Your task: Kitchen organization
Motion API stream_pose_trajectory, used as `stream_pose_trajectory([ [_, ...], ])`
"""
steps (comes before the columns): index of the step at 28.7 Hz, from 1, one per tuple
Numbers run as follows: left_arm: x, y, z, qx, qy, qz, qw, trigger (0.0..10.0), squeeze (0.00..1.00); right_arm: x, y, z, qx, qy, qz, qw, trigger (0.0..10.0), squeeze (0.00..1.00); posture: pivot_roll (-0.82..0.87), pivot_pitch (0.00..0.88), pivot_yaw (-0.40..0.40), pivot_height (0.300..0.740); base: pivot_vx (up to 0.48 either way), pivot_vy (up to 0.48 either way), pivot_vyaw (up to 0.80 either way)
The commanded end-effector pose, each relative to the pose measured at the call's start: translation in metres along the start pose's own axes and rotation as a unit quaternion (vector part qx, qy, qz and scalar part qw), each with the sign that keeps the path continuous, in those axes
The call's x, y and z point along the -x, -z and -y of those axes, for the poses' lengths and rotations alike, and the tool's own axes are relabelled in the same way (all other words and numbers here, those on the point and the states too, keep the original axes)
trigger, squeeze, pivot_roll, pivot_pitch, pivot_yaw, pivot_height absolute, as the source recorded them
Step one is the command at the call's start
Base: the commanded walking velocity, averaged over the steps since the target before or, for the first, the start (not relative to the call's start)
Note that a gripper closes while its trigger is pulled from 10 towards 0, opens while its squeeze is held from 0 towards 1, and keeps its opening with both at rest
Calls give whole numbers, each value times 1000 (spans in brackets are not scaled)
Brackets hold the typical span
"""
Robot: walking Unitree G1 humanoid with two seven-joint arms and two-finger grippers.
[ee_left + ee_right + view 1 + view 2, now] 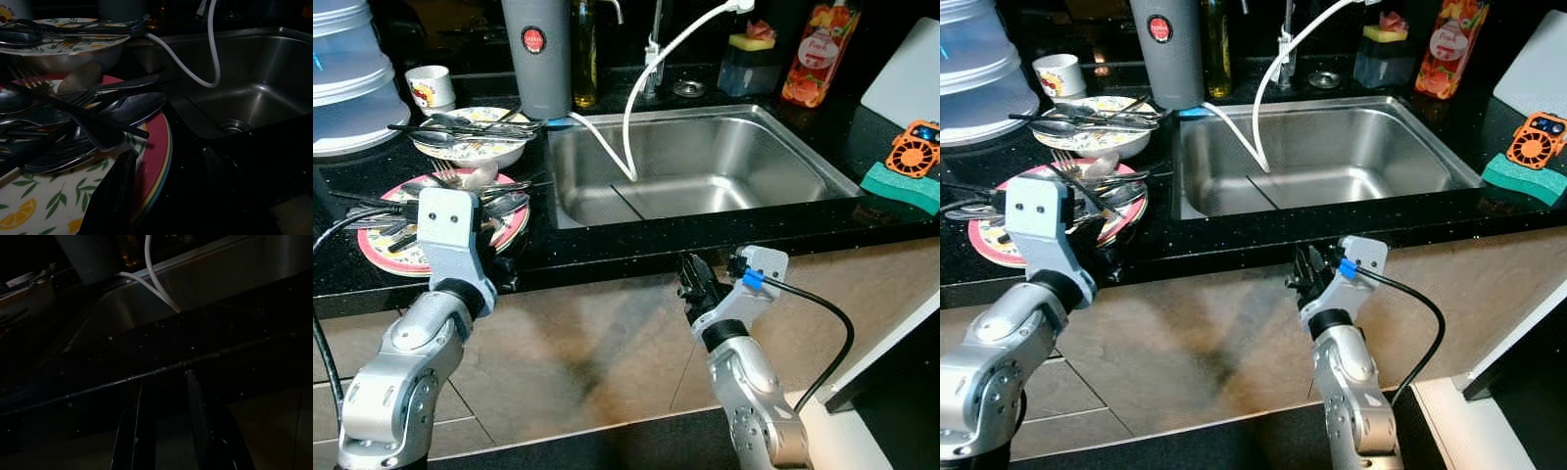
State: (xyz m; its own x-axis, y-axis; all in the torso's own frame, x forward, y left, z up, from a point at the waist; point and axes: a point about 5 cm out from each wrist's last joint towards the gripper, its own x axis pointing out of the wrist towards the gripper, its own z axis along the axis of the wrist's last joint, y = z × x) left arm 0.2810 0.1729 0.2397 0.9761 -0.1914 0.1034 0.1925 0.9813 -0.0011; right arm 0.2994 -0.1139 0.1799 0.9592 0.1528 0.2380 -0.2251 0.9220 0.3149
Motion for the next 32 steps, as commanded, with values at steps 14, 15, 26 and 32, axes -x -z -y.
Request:
stream_pose_trajectory([
  [14, 1, -11, 11, -28, 30, 36, 999, 10000, 0, -4, -6, -1, 2, -3, 7, 1000, 10000, 0, 77, 160, 27, 740, 0, 0, 0],
  [15, 1, -12, 11, -28, 30, 37, 998, 10000, 0, -4, -7, -1, 1, -4, 8, 1000, 10000, 0, 75, 160, 28, 740, 0, 0, 0],
  [26, 1, -10, 10, -27, 24, 37, 999, 10000, 0, -4, -7, -1, 1, -6, 5, 1000, 10000, 0, 74, 163, 26, 740, 0, 0, 0],
  [32, 2, -10, 10, -26, 23, 36, 999, 10000, 0, -4, -7, -1, 1, -7, 3, 1000, 10000, 0, 73, 164, 24, 740, -80, 0, 0],
])
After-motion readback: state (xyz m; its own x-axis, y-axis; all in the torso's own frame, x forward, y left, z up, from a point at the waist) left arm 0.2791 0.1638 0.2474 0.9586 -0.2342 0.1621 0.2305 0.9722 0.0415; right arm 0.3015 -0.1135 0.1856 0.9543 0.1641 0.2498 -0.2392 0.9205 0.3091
